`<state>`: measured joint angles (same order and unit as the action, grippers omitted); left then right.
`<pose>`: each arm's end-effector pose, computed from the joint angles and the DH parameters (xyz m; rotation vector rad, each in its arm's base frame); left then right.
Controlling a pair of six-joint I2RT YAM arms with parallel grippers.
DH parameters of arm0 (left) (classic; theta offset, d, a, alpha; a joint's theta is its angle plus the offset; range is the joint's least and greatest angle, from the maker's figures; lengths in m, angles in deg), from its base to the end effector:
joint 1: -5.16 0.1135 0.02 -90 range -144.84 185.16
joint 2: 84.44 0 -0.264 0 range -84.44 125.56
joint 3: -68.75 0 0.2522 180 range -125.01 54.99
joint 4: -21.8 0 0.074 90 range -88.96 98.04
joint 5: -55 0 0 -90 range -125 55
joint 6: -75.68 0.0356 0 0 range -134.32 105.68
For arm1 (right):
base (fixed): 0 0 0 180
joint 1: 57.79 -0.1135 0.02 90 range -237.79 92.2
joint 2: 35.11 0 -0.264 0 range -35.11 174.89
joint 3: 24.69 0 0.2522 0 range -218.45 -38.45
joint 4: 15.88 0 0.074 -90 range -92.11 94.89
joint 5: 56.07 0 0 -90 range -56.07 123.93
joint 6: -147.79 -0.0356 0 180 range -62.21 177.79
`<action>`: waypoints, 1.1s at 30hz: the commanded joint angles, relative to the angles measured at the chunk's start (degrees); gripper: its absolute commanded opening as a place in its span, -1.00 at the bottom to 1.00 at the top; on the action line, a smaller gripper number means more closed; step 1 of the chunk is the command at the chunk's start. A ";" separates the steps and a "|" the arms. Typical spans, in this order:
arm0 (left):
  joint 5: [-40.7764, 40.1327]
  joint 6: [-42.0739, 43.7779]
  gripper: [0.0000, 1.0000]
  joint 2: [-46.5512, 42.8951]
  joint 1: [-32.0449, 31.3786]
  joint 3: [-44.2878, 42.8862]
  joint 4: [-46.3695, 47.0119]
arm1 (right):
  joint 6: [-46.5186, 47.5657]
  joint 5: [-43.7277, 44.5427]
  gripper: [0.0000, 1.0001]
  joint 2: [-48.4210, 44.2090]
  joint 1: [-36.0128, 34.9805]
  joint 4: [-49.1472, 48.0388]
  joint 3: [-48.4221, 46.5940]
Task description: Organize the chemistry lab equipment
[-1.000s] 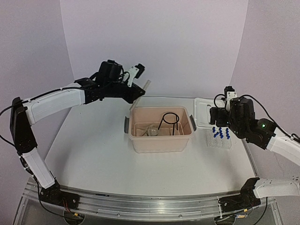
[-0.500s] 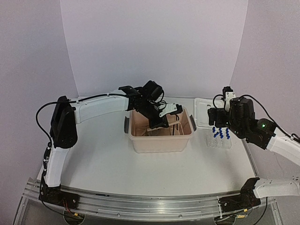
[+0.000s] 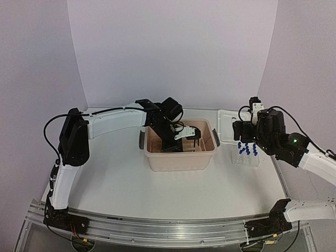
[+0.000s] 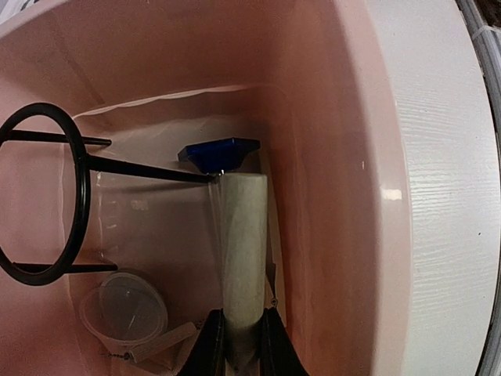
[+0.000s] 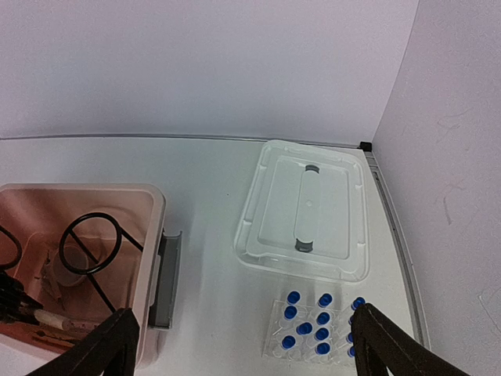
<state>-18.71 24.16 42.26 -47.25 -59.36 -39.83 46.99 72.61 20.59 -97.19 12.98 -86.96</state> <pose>0.2871 -0.3893 0.2375 1.9398 1.7697 -0.4574 0.1810 0.1199 0.3218 -0.0343 1.8715 -0.0606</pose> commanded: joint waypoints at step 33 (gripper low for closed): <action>-8.88 -7.19 0.91 -7.09 -0.93 -6.27 12.66 | -1.34 4.55 0.95 8.12 1.83 0.49 -9.40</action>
<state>-23.84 20.91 43.18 -47.94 -63.48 -35.30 45.99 74.66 24.78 -97.04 13.59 -90.36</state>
